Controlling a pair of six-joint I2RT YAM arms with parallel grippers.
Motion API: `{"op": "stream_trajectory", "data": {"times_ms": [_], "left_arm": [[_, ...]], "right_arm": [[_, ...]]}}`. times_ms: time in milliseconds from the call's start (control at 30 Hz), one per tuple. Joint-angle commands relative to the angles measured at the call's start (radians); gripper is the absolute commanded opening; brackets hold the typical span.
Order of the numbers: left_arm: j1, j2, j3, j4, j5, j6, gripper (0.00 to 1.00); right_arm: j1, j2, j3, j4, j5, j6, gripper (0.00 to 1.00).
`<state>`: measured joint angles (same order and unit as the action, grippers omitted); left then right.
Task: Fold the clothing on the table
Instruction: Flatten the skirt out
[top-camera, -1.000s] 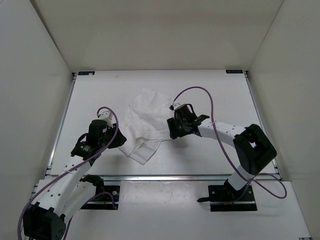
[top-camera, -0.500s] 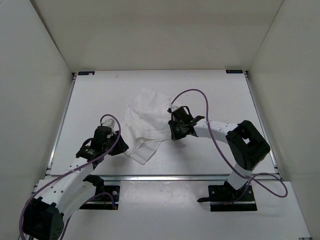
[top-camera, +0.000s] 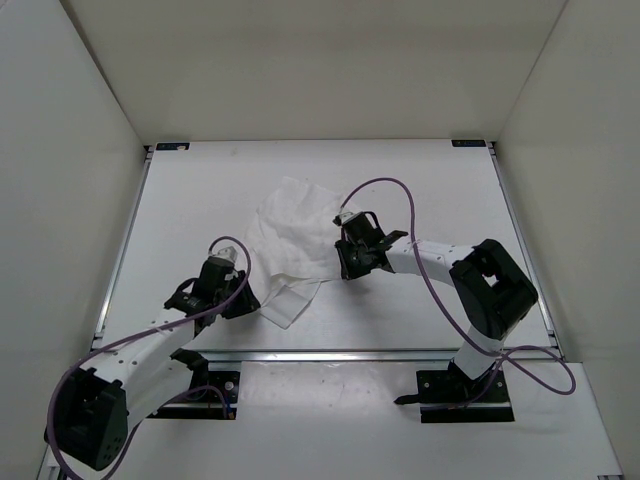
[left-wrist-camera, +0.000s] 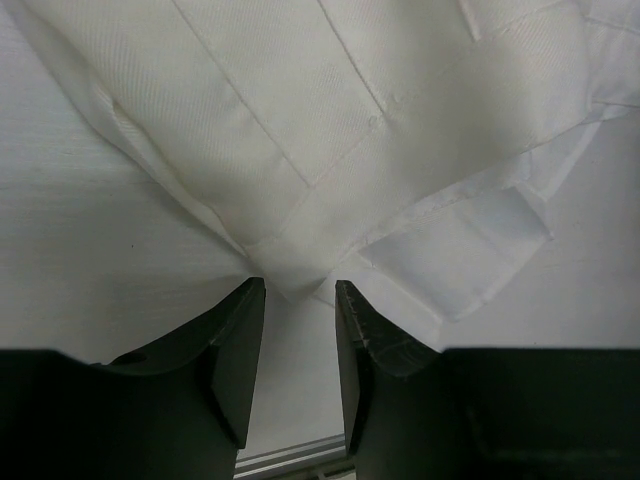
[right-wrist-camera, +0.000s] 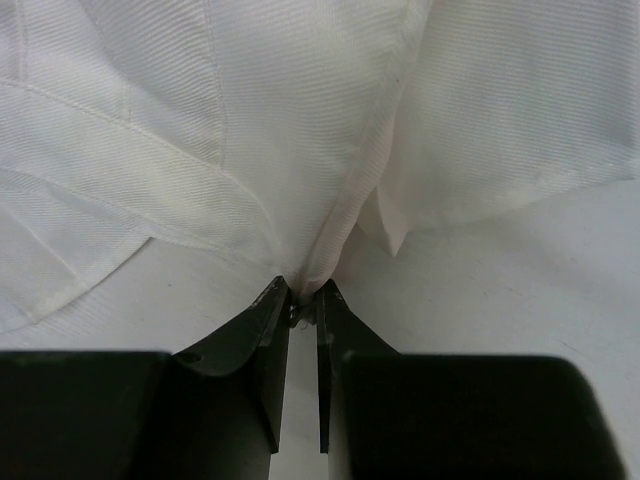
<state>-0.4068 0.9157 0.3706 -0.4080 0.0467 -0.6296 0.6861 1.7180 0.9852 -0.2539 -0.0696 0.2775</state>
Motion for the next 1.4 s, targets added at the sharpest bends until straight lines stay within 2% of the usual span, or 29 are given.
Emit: {"op": "stream_trajectory", "data": {"times_ms": [0, 100, 200, 333, 600, 767, 933, 1033, 1167, 1233, 1300, 1367], "left_arm": [[-0.004, 0.014, -0.016, 0.061, -0.016, -0.01, 0.45], [-0.003, 0.044, -0.027, 0.084, -0.021, -0.009, 0.45], [-0.003, 0.071, -0.01, 0.09, -0.028, 0.007, 0.22], [0.013, 0.046, 0.004, 0.077, -0.025, 0.011, 0.0], [0.02, -0.006, 0.102, -0.004, -0.019, 0.051, 0.0], [0.066, 0.021, 0.356, -0.121, -0.024, 0.122, 0.0], [0.079, 0.094, 0.549, -0.196, -0.022, 0.191, 0.0], [0.075, 0.121, 0.714, -0.259, -0.024, 0.218, 0.0], [0.091, 0.153, 1.019, -0.383, 0.016, 0.249, 0.0], [0.083, 0.173, 1.17, -0.451, 0.013, 0.26, 0.0], [0.071, 0.181, 1.238, -0.46, 0.019, 0.252, 0.0], [0.108, 0.195, 1.281, -0.457, 0.033, 0.252, 0.0]], "right_arm": [[-0.002, 0.005, 0.038, 0.025, -0.015, -0.012, 0.0], [0.001, 0.009, 0.038, 0.033, -0.018, -0.009, 0.0], [-0.003, 0.025, 0.046, 0.024, -0.018, -0.014, 0.0], [-0.002, 0.022, 0.04, 0.019, -0.021, -0.015, 0.0], [-0.01, -0.007, 0.101, -0.053, -0.019, -0.035, 0.0], [-0.06, -0.109, 0.226, -0.22, -0.044, -0.058, 0.01], [-0.128, -0.289, 0.269, -0.26, -0.128, -0.051, 0.0], [-0.157, -0.386, 0.34, -0.309, -0.147, -0.052, 0.0], [-0.181, -0.512, 0.464, -0.395, -0.196, -0.028, 0.0], [-0.224, -0.537, 0.548, -0.444, -0.235, 0.001, 0.0], [-0.264, -0.538, 0.619, -0.494, -0.326, 0.012, 0.0], [-0.287, -0.509, 0.679, -0.519, -0.381, 0.011, 0.0]]}}
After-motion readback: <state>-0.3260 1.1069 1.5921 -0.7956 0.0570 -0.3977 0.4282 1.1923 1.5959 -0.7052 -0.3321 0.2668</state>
